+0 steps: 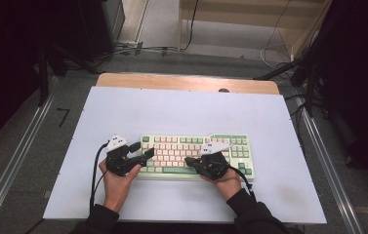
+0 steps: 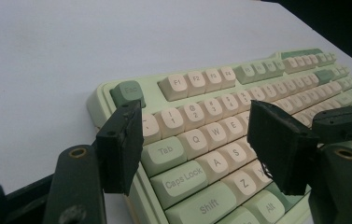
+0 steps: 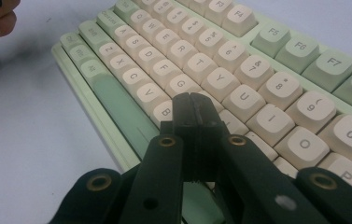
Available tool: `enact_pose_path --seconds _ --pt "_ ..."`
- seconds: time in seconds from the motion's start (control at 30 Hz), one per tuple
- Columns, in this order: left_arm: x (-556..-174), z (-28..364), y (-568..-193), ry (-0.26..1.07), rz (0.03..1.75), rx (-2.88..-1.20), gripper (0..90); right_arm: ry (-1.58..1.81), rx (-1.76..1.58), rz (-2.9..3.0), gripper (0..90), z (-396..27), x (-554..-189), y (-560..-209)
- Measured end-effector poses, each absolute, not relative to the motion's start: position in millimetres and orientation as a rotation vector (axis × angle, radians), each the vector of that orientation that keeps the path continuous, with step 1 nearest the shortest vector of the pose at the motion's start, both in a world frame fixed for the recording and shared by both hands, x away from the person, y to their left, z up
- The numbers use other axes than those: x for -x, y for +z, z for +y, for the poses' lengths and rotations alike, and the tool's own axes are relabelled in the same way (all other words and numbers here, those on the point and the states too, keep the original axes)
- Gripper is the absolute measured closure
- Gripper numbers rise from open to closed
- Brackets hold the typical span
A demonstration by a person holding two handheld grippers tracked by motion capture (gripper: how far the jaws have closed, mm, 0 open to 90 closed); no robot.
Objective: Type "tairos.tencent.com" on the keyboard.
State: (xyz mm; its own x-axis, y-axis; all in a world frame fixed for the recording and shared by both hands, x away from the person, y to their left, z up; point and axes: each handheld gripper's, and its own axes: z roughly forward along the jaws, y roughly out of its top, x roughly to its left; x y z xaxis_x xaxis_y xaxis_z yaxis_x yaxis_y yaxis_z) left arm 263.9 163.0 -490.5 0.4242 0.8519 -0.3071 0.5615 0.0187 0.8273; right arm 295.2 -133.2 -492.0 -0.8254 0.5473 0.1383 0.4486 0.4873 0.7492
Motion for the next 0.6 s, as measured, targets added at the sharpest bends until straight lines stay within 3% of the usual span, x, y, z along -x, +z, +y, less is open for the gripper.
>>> enact_pose_path --seconds 0.6 --pt "-264.6 161.8 -490.6 0.352 1.248 -1.662 36.4 1.248 -0.865 2.599 87.5 -131.1 -294.3 -495.8"
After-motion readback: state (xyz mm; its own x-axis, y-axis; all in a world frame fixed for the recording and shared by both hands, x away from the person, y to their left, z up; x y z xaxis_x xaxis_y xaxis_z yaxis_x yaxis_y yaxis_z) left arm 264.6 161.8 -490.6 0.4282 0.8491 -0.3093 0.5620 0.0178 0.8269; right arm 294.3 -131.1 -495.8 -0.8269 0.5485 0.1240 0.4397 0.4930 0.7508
